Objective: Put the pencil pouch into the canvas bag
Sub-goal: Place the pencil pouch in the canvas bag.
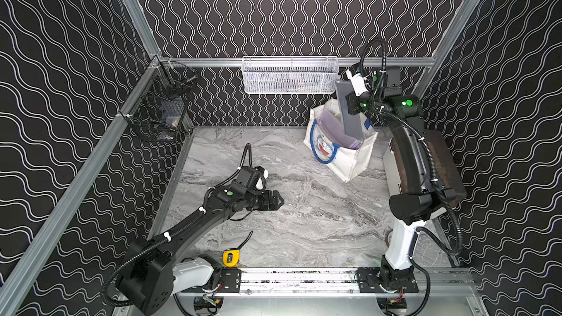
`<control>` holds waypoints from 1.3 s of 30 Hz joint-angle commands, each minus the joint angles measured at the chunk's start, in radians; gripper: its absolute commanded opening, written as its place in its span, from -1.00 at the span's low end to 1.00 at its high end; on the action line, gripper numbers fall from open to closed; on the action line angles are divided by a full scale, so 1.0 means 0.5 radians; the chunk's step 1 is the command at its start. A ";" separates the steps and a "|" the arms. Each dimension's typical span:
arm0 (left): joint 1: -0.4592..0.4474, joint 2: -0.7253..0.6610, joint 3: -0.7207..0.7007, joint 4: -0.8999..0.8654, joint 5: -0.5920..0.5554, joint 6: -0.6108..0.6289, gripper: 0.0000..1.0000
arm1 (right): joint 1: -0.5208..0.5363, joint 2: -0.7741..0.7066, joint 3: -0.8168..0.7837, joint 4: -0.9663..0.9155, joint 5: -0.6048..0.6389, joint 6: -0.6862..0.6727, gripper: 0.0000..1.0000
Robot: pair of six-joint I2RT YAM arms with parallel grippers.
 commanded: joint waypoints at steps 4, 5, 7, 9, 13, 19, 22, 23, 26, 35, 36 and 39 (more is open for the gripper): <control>-0.004 0.015 0.007 0.020 -0.003 0.013 0.69 | -0.003 0.017 -0.037 0.090 -0.040 -0.059 -1.00; -0.004 0.013 0.010 0.020 -0.005 0.016 0.69 | -0.001 0.013 -0.079 0.091 -0.035 -0.067 -1.00; -0.002 0.013 0.015 0.013 -0.010 0.017 0.69 | -0.003 -0.009 -0.186 0.117 -0.031 -0.090 -1.00; -0.004 0.012 0.016 0.005 -0.011 0.017 0.69 | -0.003 -0.030 -0.278 0.155 -0.017 -0.108 -1.00; -0.001 0.030 0.031 -0.001 -0.017 0.023 0.69 | -0.003 0.014 -0.303 0.119 0.008 -0.156 -1.00; -0.003 0.034 0.031 0.005 -0.022 0.008 0.69 | -0.003 0.050 -0.399 0.144 0.034 -0.187 -1.00; -0.003 0.033 0.034 0.005 -0.033 0.008 0.69 | -0.003 0.082 -0.433 0.168 0.040 -0.210 -1.00; -0.004 0.032 0.034 0.005 -0.037 0.007 0.69 | -0.003 0.084 -0.429 0.169 0.043 -0.215 -1.00; -0.003 0.040 0.037 0.001 -0.045 0.005 0.69 | -0.003 0.175 -0.425 0.184 0.034 -0.213 -1.00; -0.002 0.063 0.062 -0.021 -0.077 0.011 0.69 | -0.009 0.376 -0.339 0.217 -0.016 -0.161 -1.00; -0.003 0.067 0.064 -0.020 -0.080 0.008 0.69 | -0.007 0.397 -0.323 0.225 -0.026 -0.155 -1.00; -0.003 0.087 0.067 -0.013 -0.086 -0.001 0.69 | -0.007 0.469 -0.262 0.234 -0.046 -0.139 -1.00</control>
